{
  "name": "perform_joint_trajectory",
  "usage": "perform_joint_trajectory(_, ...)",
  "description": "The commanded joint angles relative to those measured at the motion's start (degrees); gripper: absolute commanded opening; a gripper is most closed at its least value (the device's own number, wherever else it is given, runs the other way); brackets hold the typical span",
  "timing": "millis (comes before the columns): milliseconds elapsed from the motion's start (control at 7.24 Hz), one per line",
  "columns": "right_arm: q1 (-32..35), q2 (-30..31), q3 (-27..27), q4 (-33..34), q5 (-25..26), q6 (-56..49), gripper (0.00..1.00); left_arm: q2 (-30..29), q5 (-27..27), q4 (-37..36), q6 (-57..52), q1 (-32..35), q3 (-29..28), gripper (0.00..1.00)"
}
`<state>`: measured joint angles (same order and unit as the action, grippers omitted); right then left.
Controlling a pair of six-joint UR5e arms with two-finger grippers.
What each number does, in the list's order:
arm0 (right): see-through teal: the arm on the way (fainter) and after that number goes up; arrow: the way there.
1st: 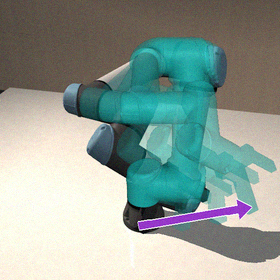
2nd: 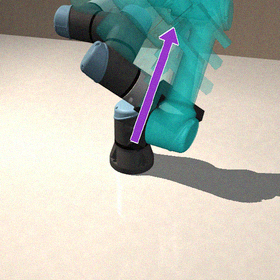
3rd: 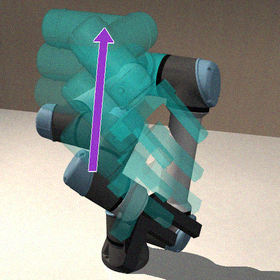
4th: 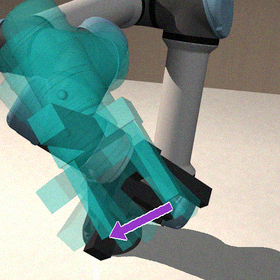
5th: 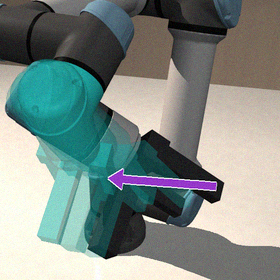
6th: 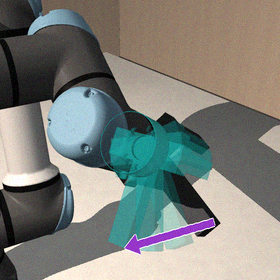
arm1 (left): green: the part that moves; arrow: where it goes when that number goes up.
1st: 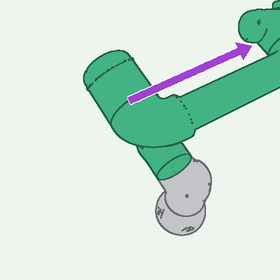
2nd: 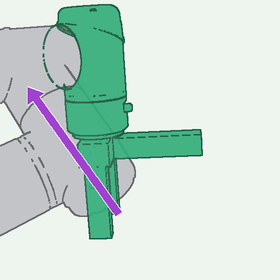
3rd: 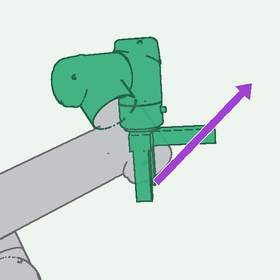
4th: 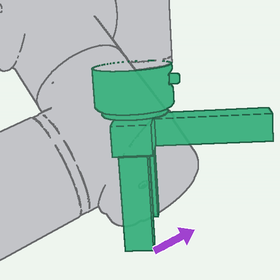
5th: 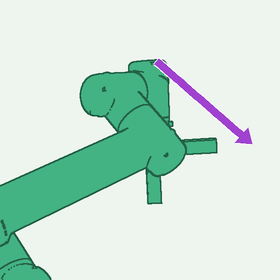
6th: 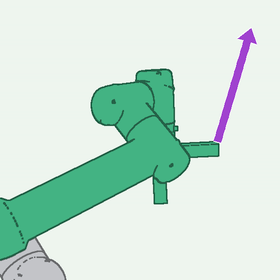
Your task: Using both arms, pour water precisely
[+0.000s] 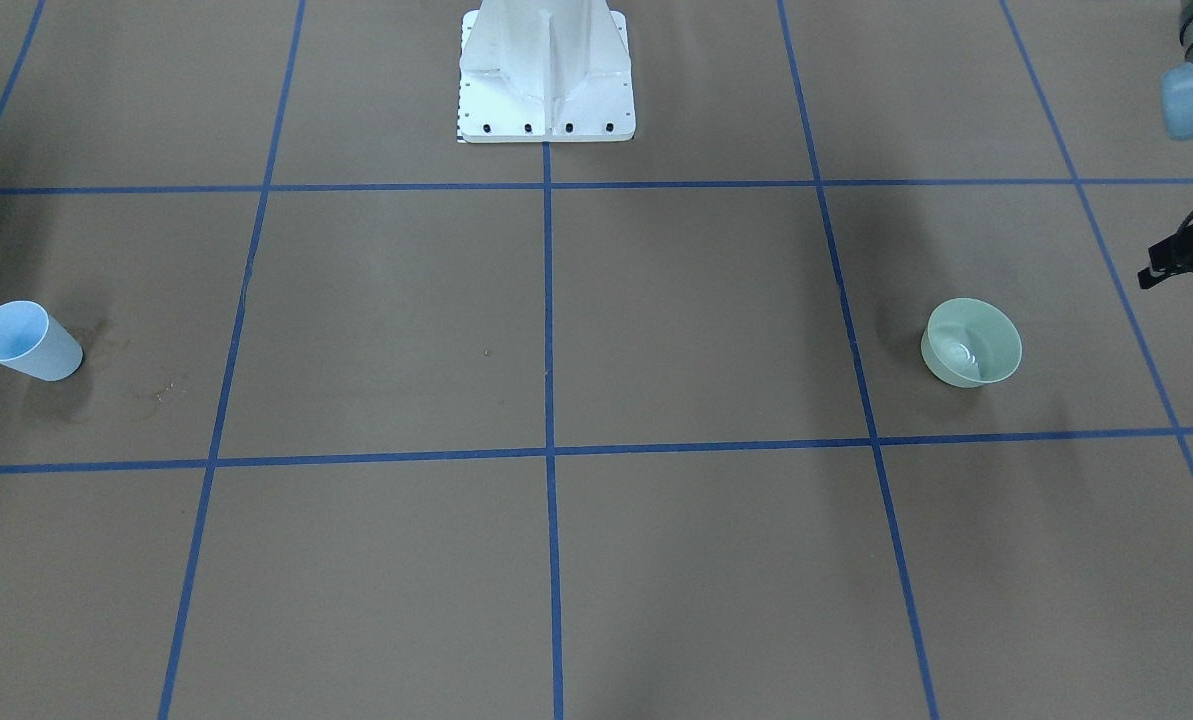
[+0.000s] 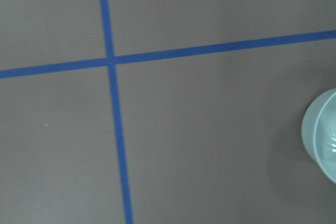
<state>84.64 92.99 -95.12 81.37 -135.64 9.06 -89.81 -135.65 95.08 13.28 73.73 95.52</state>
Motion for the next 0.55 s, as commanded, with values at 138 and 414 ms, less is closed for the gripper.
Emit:
perform_joint_trajectory(138, 0.0, 0.0, -0.07, -0.07, -0.06, -0.09, 1.0, -4.3, 0.13, 3.94, 7.85, -7.35, -3.65, 1.0)
perform_joint_trajectory(414, 0.0, 0.0, 0.02, -0.51, -0.06, -0.01, 1.0, -5.54, 0.04, 12.37, 14.99, -10.17, -7.87, 1.0)
